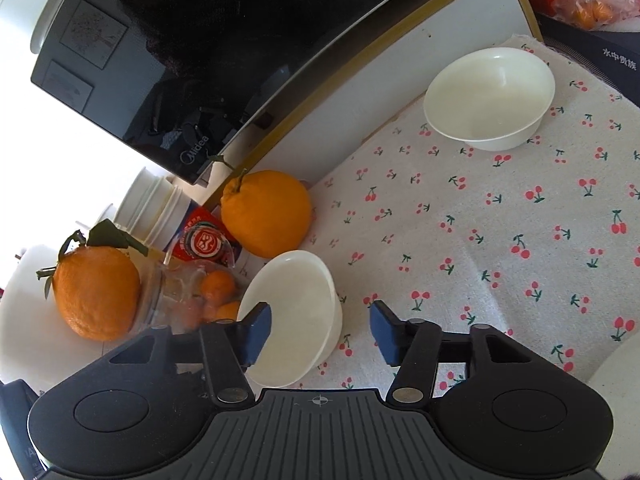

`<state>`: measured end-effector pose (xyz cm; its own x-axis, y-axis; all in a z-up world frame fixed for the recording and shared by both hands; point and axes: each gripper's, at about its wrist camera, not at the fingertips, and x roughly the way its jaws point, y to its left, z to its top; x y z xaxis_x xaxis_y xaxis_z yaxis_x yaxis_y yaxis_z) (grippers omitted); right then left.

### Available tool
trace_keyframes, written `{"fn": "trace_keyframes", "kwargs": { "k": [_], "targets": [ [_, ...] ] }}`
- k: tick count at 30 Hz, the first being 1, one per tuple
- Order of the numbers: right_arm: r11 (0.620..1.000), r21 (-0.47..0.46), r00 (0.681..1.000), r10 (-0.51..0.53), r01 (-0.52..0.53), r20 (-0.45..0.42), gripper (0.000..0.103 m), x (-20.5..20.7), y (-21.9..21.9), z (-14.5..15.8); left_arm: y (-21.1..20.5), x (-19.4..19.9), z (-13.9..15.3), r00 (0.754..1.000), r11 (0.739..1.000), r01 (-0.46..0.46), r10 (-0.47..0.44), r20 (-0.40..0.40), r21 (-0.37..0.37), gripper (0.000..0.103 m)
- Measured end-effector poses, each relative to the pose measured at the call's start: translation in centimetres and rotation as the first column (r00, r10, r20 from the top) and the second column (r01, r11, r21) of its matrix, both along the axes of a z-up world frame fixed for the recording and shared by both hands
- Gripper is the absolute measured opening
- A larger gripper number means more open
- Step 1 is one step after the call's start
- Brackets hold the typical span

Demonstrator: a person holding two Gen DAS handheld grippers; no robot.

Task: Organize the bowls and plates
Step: 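Close both grippers on the larger white bowl's rim, then lift the larger bowl with both grippers over the placed bowl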

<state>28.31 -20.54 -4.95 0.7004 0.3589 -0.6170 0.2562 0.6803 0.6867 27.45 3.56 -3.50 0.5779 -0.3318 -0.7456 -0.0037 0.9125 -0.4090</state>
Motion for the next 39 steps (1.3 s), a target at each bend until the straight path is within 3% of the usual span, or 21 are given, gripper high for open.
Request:
{"fn": "trace_keyframes", "kwargs": {
  "k": [9, 16, 21, 39],
  "targets": [
    [0.997, 0.079, 1.000, -0.019, 0.020, -0.019, 0.023, 0.5, 0.2, -2.2, 0.5, -0.3, -0.6, 1.000, 0.999, 0.007, -0.006, 0.031, -0.039, 0.016],
    [0.993, 0.112, 0.999, -0.025, 0.029, -0.031, 0.018, 0.8, 0.6, -3.4, 0.6, -0.1, -1.1, 1.000, 0.999, 0.003, -0.001, 0.029, -0.047, 0.012],
    [0.991, 0.125, 0.998, -0.032, 0.037, -0.048, 0.006, 0.8, 0.7, -4.0, 0.5, -0.3, -1.3, 0.999, 0.999, 0.002, 0.000, 0.049, -0.041, 0.008],
    [0.989, 0.133, 0.997, -0.051, 0.058, -0.054, 0.006, -0.7, 0.2, -0.9, -0.9, -1.1, 1.1, 0.998, 1.000, 0.020, -0.019, 0.067, -0.006, 0.008]
  ]
}}
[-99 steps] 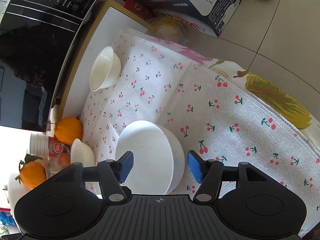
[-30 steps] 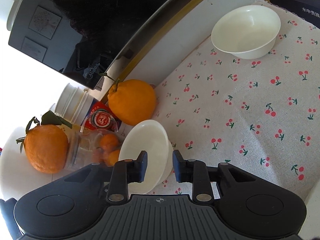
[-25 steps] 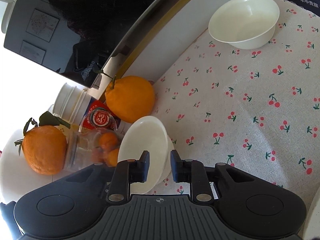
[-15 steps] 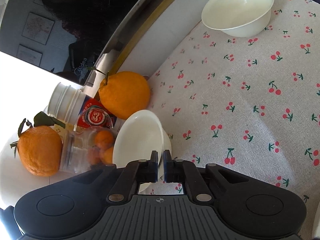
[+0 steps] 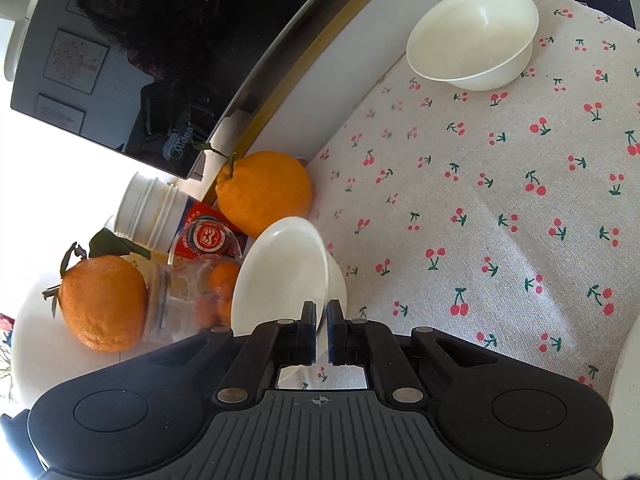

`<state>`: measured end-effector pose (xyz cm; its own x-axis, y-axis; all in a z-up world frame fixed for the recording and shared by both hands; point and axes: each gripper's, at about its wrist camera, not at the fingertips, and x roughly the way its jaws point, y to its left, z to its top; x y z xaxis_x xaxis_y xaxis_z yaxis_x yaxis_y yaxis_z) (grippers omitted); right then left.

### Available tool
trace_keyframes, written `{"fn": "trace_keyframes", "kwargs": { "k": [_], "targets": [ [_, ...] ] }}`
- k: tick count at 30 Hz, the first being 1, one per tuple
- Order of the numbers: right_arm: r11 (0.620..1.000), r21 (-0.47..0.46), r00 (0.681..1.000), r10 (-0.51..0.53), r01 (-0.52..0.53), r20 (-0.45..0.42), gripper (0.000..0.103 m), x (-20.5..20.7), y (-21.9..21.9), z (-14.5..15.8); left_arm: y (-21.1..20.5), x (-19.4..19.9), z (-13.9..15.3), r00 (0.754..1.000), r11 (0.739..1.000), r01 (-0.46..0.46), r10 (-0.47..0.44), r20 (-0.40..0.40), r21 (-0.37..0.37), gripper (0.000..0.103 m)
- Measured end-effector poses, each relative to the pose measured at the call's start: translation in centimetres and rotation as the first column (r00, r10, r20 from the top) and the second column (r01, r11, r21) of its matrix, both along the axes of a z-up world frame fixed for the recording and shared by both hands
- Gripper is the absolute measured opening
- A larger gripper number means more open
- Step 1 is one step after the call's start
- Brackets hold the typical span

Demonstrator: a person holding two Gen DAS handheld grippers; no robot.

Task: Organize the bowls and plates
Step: 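Lift the larger bowl with both grippers over the placed bowl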

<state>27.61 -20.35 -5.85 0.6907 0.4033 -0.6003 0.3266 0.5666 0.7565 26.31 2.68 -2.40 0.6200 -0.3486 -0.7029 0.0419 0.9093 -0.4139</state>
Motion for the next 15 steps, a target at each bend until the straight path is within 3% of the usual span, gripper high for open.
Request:
{"fn": "trace_keyframes", "kwargs": {
  "k": [15],
  "targets": [
    [1.000, -0.017, 1.000, -0.010, 0.010, 0.011, 0.006, -3.2, -1.5, 4.4, -2.0, -3.2, 3.2, 0.997, 0.997, 0.069, -0.070, 0.039, 0.041, 0.008]
  ]
}}
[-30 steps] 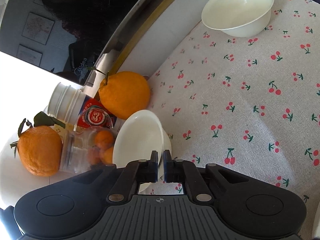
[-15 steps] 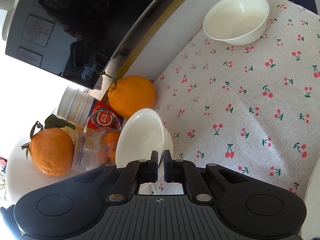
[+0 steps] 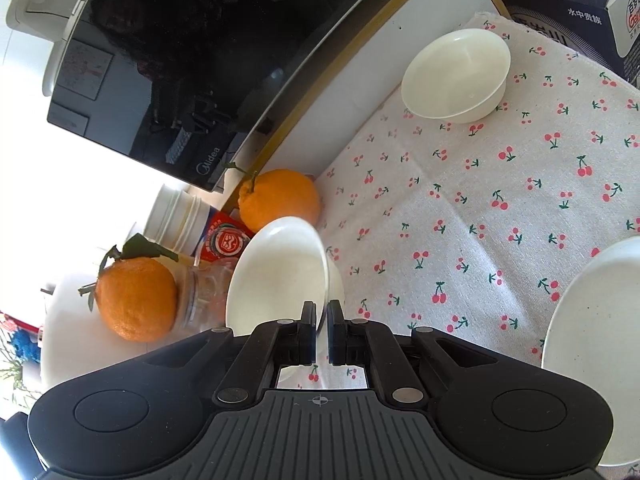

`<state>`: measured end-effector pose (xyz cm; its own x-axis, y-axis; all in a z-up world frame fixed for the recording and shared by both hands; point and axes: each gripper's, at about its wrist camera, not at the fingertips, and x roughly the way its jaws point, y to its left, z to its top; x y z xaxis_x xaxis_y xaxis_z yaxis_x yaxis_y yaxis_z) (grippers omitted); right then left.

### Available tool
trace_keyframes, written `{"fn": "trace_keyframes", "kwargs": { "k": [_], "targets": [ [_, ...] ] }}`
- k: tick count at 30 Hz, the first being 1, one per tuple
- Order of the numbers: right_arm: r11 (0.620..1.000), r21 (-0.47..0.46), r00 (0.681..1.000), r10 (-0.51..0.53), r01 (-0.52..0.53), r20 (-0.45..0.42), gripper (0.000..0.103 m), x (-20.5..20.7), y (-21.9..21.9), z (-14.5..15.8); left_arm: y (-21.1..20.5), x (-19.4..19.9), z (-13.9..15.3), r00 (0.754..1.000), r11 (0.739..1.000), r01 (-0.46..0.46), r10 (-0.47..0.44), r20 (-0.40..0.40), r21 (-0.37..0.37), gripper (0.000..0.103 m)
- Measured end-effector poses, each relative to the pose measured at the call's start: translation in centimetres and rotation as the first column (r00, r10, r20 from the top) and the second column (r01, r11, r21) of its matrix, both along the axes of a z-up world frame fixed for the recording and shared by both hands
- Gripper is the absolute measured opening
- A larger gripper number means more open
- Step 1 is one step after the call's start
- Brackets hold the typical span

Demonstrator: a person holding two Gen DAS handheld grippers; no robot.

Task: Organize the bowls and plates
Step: 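Lift the larger bowl with both grippers over the placed bowl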

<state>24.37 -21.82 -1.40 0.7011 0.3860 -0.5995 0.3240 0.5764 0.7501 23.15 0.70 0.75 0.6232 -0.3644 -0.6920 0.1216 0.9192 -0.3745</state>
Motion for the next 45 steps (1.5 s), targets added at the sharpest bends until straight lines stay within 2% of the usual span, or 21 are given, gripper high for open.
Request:
{"fn": "trace_keyframes", "kwargs": {
  "k": [12, 15, 19, 26, 35, 45],
  "targets": [
    [1.000, -0.007, 1.000, -0.002, 0.002, -0.008, 0.006, -4.1, -0.2, 1.2, -0.1, -3.7, 0.6, 1.000, 1.000, 0.022, -0.022, -0.002, 0.016, 0.009],
    [1.000, -0.012, 0.999, -0.009, 0.009, -0.034, 0.006, -4.9, -0.5, 1.1, -0.6, -4.6, 0.3, 0.999, 0.999, 0.043, -0.044, 0.014, 0.029, 0.009],
    [0.998, -0.069, 0.999, 0.004, -0.007, -0.040, 0.007, -6.1, -0.7, 1.6, -0.7, -4.9, -0.6, 0.998, 0.998, 0.059, -0.059, -0.018, -0.015, 0.009],
    [0.998, -0.069, 0.997, -0.008, 0.003, -0.080, 0.006, -7.6, -2.8, 1.3, -1.7, -5.4, -1.7, 0.992, 0.992, 0.091, -0.098, -0.082, -0.082, 0.009],
    [0.994, -0.100, 0.995, -0.047, 0.038, -0.090, 0.006, -9.8, -6.3, 2.0, -4.9, -6.9, -1.4, 0.981, 0.980, 0.173, -0.181, -0.071, -0.103, 0.009],
    [0.987, -0.140, 0.987, -0.096, 0.077, -0.132, 0.007, -11.5, -9.4, 1.6, -8.2, -7.8, -2.2, 0.962, 0.963, 0.255, -0.262, -0.083, -0.084, 0.010]
  ]
}}
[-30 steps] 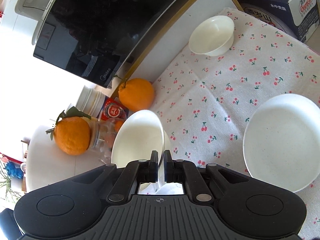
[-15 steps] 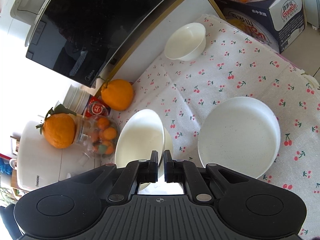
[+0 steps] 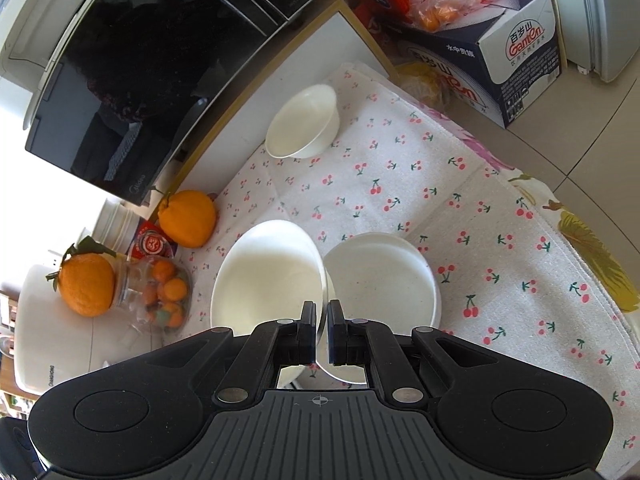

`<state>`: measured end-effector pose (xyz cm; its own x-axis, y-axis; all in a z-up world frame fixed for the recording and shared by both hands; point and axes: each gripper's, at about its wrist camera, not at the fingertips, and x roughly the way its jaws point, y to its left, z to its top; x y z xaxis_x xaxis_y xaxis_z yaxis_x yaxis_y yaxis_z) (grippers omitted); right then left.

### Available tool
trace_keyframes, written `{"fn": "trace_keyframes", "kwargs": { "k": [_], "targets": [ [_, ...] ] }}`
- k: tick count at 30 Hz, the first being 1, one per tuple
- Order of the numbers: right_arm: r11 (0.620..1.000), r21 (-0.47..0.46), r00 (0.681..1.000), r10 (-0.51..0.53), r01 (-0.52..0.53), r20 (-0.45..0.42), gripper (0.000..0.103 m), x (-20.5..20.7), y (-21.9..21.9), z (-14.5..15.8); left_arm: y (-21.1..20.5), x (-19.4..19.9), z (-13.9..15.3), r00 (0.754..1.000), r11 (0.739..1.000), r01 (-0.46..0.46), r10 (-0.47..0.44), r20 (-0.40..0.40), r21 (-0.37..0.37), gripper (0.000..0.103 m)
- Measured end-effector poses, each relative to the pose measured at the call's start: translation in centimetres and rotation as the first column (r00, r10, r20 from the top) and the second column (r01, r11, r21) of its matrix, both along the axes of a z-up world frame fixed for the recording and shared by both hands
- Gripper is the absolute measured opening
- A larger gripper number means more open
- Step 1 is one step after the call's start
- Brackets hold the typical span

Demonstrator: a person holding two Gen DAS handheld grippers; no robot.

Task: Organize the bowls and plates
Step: 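Lift the larger bowl with both grippers over the placed bowl, then lower the larger bowl with both grippers into the placed bowl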

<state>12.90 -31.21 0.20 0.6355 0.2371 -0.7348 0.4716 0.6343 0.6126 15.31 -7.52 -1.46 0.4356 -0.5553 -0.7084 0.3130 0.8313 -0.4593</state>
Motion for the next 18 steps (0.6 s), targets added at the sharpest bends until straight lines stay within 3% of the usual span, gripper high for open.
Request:
{"fn": "trace_keyframes", "kwargs": {
  "k": [18],
  "targets": [
    [0.999, -0.021, 0.996, -0.036, 0.034, -0.085, 0.008, -0.8, -1.8, -1.0, -2.5, -0.2, -1.2, 0.998, 0.998, 0.053, -0.051, -0.046, 0.033, 0.010]
  ]
}}
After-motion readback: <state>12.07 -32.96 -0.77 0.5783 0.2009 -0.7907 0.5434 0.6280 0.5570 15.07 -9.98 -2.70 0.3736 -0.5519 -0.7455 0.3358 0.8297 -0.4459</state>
